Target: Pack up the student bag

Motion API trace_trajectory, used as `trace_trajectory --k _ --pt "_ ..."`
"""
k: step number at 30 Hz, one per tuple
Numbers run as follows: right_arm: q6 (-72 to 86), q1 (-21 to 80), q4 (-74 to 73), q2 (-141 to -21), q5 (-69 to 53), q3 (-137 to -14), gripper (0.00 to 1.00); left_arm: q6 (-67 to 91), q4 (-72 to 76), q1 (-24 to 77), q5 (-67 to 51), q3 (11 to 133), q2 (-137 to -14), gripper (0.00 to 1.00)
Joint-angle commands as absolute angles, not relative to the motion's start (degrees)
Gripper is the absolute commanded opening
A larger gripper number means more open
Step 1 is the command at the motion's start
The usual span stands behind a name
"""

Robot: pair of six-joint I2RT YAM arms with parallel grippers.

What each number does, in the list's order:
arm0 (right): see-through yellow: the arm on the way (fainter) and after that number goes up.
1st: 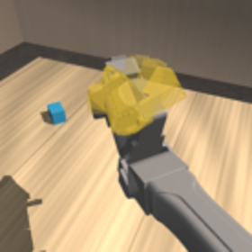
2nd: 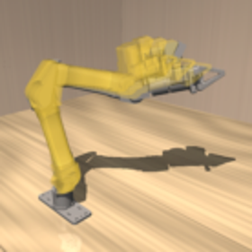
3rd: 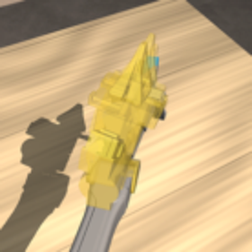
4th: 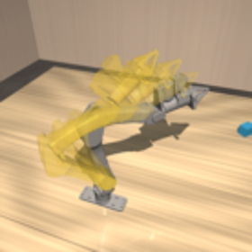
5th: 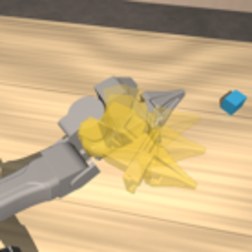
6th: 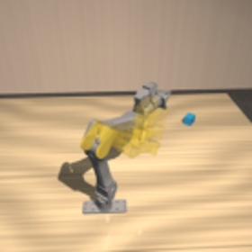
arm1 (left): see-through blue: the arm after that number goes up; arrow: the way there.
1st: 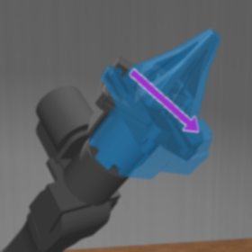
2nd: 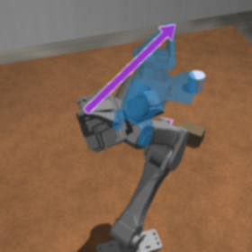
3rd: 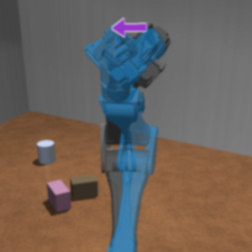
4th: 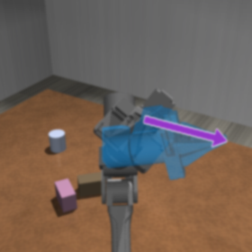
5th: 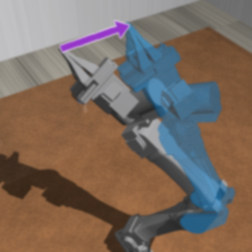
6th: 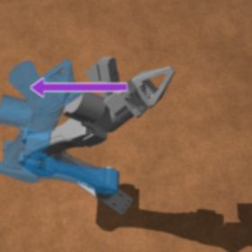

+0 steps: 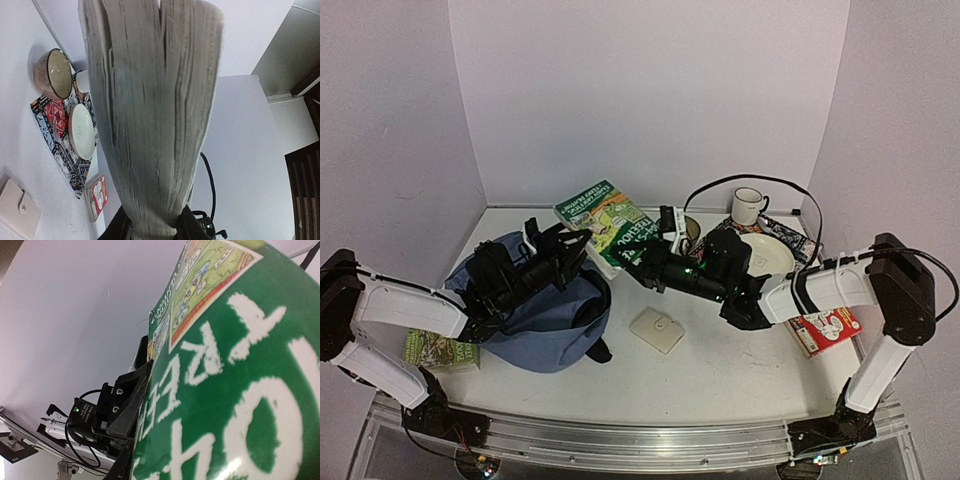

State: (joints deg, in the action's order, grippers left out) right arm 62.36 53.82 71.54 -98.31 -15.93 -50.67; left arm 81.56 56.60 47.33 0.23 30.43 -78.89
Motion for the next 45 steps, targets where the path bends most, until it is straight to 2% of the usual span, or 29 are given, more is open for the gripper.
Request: trace_trajectory --k 1,3,5,14,19,23,31,45 --pt "60.4 53.1 90.5 -92.3 -16.5 -48.6 0.00 77.9 60.8 47.4 2.0 27.4 -75.7 0.38" --pt "60.9 52.4 90.4 -91.3 -16.5 -47.2 0.00 75.2 60.1 47.2 2.0 26.1 -74.5 0.51" --pt "61.3 51.6 90.4 -90.4 -16.5 -45.7 0.00 72.6 56.3 46.6 1.5 25.5 -72.6 0.59" --pt "62.1 48.4 88.6 -86.8 -16.5 -39.3 0.00 55.9 20.7 44.4 2.2 31.9 -65.2 0.82" --pt "61.9 47.1 86.8 -84.7 -16.1 -36.5 0.00 45.6 -2.6 44.3 5.5 40.5 -66.4 0.87" --pt "60.8 45.9 83.6 -82.3 -14.7 -33.9 0.00 37.2 -14.9 44.3 7.4 46.5 -69.5 0.91" --pt "59.6 43.7 79.5 -78.2 -13.6 -30.5 0.00 27.5 -24.3 46.4 8.3 53.6 -76.2 0.97" --pt "57.5 43.6 74.0 -76.7 -13.7 -31.3 0.00 21.8 -28.0 51.4 16.1 59.8 -88.0 0.96"
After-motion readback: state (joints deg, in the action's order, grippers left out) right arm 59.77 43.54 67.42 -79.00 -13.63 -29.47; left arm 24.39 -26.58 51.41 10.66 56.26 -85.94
